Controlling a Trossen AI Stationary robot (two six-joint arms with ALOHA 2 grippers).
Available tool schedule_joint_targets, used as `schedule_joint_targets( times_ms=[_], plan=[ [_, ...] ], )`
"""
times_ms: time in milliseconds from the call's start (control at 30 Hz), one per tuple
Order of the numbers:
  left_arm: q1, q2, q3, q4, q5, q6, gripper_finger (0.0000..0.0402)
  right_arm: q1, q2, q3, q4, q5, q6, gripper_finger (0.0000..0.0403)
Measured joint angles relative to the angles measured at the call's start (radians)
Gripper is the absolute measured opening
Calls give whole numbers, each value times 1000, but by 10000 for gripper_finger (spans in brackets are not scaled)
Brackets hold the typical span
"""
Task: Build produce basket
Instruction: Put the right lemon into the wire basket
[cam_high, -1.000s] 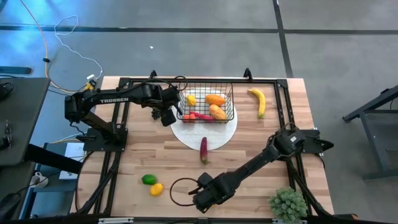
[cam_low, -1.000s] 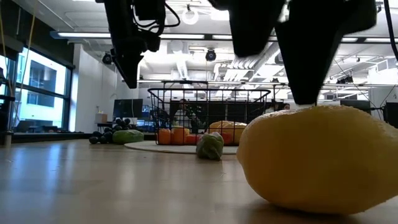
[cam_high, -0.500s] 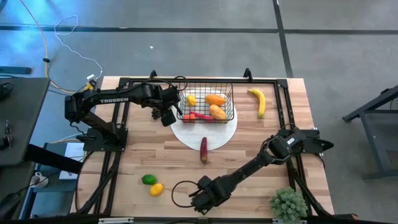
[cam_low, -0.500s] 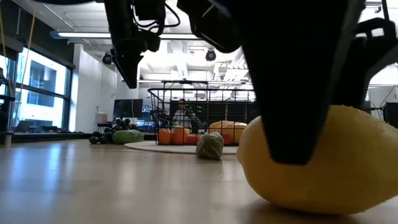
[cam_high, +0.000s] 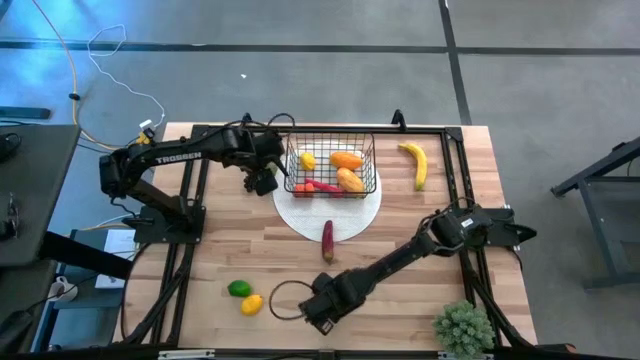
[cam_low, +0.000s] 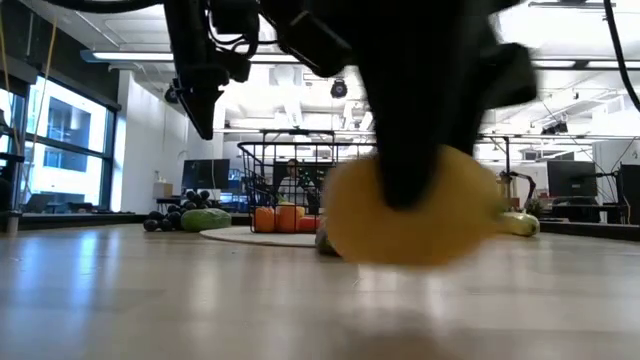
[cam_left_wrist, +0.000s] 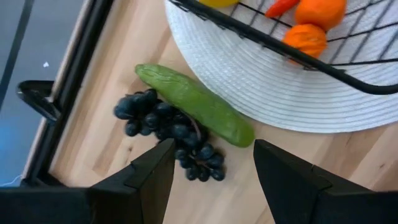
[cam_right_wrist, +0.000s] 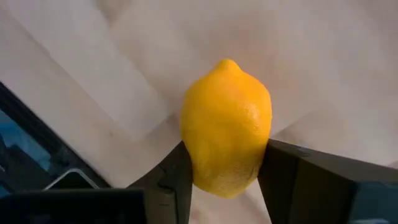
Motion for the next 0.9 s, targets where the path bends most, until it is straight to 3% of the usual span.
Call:
schedule_joint_targets(
  times_ms=[567,900],
  plan=[
    [178,-94,0,-10,3,143,209,-280,-179,0,-13,48,-341,114],
    [225,-99,0,-22,88,176,209,-454,-289,0,-3,101,-481,115]
  ],
)
